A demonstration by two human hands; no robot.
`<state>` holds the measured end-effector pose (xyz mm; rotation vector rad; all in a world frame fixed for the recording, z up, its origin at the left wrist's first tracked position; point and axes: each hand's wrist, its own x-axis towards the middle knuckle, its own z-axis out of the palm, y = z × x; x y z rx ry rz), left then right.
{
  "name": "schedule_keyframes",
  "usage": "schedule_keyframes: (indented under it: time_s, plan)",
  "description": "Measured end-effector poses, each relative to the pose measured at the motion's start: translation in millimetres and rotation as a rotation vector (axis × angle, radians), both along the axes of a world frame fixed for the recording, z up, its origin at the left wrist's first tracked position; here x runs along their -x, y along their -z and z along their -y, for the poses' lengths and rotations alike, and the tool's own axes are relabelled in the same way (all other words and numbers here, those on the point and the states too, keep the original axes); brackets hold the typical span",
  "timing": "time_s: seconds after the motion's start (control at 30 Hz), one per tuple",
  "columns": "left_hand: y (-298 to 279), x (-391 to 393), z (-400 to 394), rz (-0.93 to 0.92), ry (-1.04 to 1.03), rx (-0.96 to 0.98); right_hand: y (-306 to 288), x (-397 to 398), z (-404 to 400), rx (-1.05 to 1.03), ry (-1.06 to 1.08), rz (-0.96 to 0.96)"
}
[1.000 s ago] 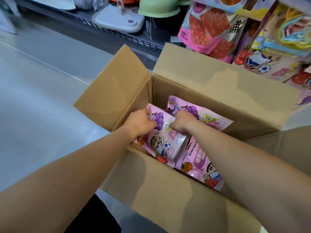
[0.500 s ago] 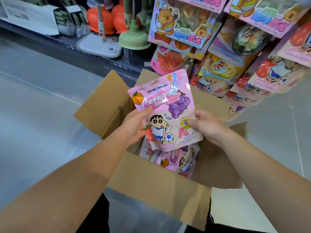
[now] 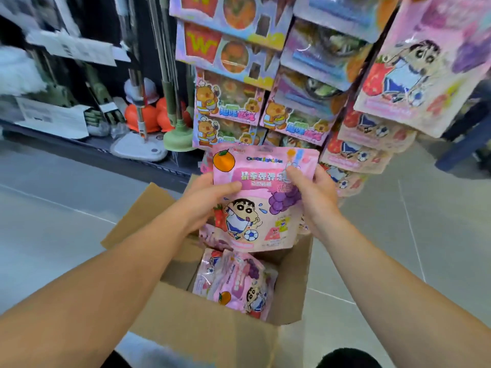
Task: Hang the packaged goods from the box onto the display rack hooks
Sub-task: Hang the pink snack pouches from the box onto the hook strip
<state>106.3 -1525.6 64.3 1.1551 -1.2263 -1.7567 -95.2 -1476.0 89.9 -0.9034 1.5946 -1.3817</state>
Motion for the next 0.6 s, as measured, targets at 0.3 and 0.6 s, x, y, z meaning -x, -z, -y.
schedule_keyframes:
  time_s: [0.3,0.6]
  plan:
    - [-173.0,56.8,-5.8,0.029,0.032,-0.002,-152.9,52.1,-27.8,-0.086,0.127,0.061]
    - [-331.3,142.5,1.0,0.026,0.116,0.009,-293.5,117.7,-55.5,-0.057,0.227,0.179]
